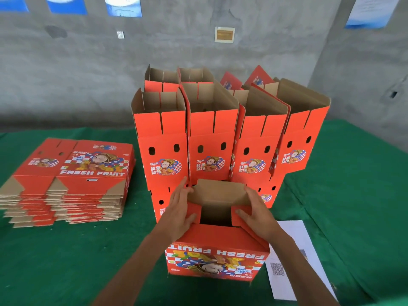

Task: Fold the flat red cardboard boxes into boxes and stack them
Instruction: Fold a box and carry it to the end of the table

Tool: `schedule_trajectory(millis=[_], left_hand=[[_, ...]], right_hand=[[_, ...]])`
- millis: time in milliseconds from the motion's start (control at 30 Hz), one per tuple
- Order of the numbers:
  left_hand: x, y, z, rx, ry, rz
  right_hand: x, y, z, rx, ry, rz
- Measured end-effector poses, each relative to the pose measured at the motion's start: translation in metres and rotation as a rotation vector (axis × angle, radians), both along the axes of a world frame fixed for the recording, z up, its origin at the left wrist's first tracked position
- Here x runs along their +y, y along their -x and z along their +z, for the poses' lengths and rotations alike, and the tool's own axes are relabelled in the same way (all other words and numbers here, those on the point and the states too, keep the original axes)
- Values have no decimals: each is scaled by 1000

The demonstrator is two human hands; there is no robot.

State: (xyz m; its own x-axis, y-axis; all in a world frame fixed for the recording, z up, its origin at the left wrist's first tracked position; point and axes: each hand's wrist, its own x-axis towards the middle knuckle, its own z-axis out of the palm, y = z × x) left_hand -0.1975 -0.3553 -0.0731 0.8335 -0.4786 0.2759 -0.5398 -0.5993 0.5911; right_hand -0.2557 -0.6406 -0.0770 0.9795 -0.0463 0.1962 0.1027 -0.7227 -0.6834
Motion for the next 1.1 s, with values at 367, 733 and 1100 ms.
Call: schedule_trajectory(millis=[367, 733, 1100], left_hand=[[8, 12, 7, 142, -141, -54], [-11, 0, 0, 31, -366, 156], [1, -2, -6, 189, -205, 318]], right_hand=[[3, 17, 4, 66, 111, 81], [12, 5, 0, 86, 174, -117], [-15, 49, -10, 1049, -598, -445]])
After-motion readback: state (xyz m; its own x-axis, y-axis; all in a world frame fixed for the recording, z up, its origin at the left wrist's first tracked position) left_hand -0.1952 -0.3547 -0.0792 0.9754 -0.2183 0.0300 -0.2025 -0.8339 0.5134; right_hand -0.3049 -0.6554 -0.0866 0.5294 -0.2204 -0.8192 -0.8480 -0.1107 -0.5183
